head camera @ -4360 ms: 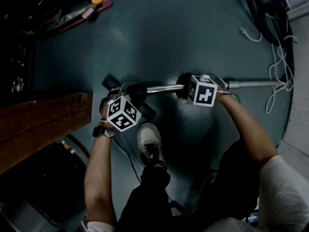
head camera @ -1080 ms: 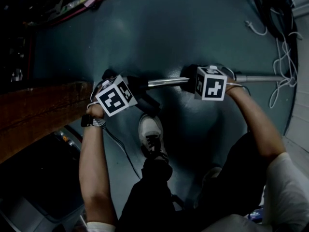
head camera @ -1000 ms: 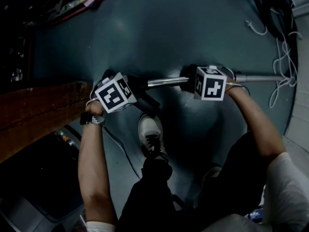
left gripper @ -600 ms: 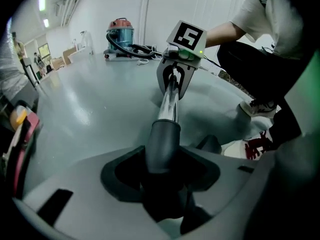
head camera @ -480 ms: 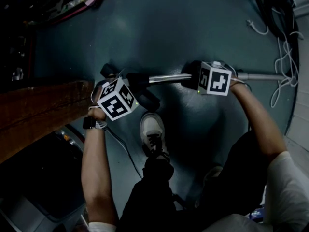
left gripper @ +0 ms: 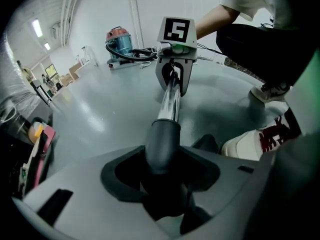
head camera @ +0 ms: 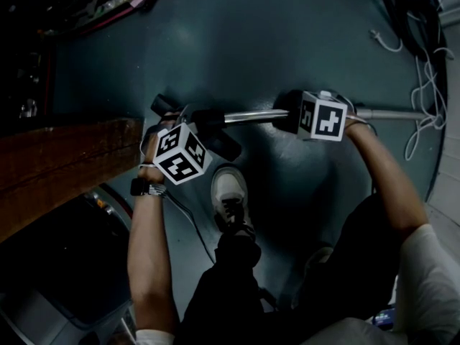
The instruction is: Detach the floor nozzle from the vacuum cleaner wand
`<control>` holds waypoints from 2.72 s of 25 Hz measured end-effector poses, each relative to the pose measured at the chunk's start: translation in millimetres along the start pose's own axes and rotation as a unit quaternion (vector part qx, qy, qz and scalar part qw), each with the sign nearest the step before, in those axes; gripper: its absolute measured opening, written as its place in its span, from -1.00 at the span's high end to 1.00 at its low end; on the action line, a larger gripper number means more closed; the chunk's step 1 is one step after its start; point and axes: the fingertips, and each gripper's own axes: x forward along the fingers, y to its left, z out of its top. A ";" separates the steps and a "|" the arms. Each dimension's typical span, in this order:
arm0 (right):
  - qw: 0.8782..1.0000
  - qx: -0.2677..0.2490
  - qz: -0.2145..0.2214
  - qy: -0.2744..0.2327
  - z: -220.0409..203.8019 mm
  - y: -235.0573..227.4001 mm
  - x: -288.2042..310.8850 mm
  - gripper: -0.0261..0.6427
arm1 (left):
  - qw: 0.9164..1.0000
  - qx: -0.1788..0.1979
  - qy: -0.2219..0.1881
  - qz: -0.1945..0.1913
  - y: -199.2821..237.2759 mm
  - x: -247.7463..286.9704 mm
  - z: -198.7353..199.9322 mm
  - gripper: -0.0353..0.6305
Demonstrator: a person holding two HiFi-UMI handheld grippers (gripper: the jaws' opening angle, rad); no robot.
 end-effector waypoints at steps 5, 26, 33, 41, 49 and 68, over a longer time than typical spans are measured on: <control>1.000 -0.011 0.004 0.006 -1.1 4.1 4.0 0.52 | 0.997 -0.041 -0.001 -0.065 -9.7 5.5 -5.5 0.32; 1.000 -0.010 -0.016 0.016 -9.0 -6.2 11.8 0.54 | 0.999 -0.024 -0.013 -0.038 1.8 11.6 -7.9 0.32; 1.000 -0.001 0.002 0.019 -8.4 -3.7 9.3 0.55 | 1.000 -0.006 -0.027 0.000 3.0 6.3 -5.1 0.32; 0.998 -0.038 -0.028 0.046 -5.8 -4.5 4.8 0.56 | 0.995 -0.043 -0.020 -0.088 -0.7 4.4 -4.4 0.33; 0.998 -0.033 -0.033 0.051 -5.8 -6.0 2.8 0.56 | 0.982 -0.074 0.010 -0.173 -2.9 -2.8 -1.2 0.33; 0.996 -0.003 -0.036 0.076 -31.9 -20.2 19.9 0.56 | 0.995 -0.064 0.035 -0.068 -18.2 -12.0 -70.3 0.33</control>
